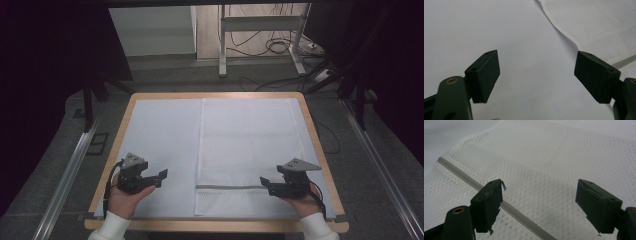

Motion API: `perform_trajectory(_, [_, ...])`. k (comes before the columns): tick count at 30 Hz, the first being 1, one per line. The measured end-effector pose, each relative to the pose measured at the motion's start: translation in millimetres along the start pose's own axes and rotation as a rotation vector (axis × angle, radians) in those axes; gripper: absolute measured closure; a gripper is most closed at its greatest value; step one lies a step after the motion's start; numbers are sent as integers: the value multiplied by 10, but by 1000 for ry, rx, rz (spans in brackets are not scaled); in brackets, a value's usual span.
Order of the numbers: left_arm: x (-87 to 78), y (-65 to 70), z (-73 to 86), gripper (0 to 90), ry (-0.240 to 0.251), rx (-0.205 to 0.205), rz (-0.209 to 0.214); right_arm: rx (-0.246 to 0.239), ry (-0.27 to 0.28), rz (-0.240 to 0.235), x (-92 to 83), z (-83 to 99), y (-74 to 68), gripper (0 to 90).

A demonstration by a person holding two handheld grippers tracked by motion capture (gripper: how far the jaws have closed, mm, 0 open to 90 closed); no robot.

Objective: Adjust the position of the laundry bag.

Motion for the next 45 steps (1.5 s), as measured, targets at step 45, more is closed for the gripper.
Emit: perform_trajectory(45, [446,502,-203,253,-29,19,108,18,10,43,-19,-7,70,224])
Point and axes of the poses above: each handheld gripper's, and its own axes: x roughly forward along the jaws, z roughly out of its underside, y roughly to its right, the point moved 10 cm from there along x, roughly forward along the jaws, and after that the axes turned 13 degrees about z, right-handed, at the moved point
